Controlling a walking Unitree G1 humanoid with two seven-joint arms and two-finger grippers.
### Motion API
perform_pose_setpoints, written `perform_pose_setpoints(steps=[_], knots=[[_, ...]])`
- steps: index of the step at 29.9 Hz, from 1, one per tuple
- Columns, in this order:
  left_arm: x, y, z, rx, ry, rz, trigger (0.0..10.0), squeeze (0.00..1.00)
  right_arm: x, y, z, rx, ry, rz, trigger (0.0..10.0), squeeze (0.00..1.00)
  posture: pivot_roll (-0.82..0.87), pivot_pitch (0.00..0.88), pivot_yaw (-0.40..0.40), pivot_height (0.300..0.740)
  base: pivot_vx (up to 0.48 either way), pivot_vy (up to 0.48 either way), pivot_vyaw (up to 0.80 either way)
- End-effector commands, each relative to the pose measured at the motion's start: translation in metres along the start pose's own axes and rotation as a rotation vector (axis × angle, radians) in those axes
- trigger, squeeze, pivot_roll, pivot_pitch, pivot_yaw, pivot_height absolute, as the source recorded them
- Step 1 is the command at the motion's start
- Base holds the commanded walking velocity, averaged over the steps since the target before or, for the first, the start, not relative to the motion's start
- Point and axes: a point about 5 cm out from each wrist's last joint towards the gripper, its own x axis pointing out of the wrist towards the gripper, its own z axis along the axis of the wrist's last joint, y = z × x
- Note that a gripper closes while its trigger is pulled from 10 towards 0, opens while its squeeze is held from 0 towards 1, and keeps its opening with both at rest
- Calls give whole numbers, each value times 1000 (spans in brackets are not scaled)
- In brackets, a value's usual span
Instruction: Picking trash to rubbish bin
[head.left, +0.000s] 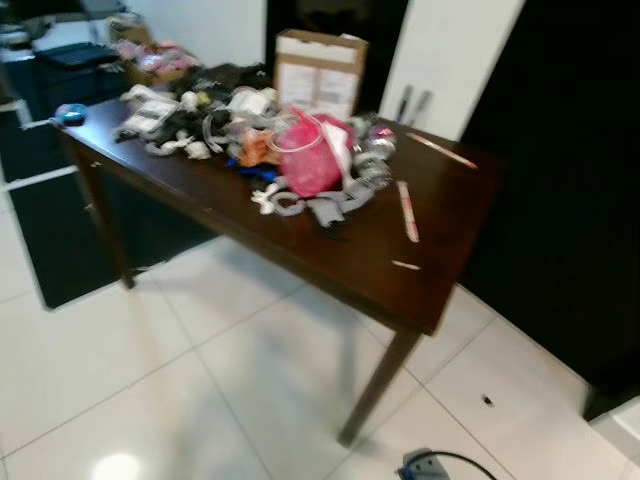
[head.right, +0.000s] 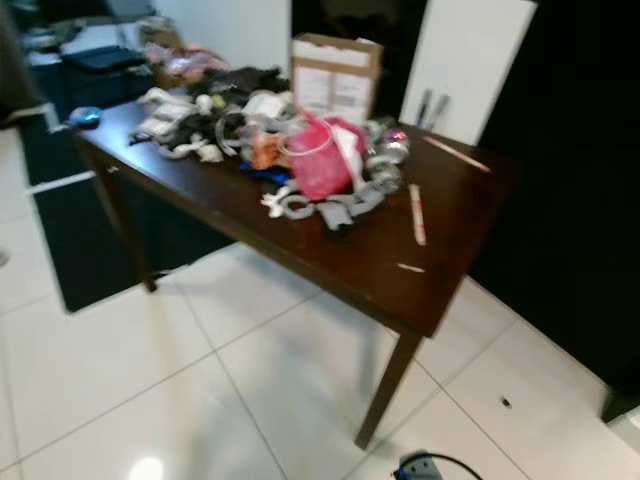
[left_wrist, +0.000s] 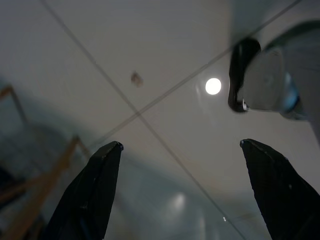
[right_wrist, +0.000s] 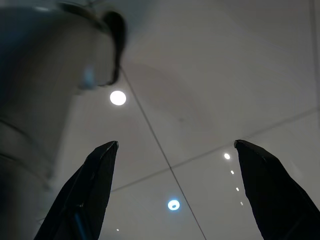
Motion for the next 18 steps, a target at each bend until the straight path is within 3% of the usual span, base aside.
perform_pose_setpoints(steps=[1, 18], knots=[[0, -3, -7, 13, 23, -7, 10000, 0, 0, 3, -4, -2, 14, 8, 10000, 0, 122, 67, -56, 740, 0, 0, -788], [-1, -1, -18, 3, 44, -2, 10000, 0, 0, 5, -6, -21, 23, 10, 10000, 0, 131, 74, -60, 740, 0, 0, -788]])
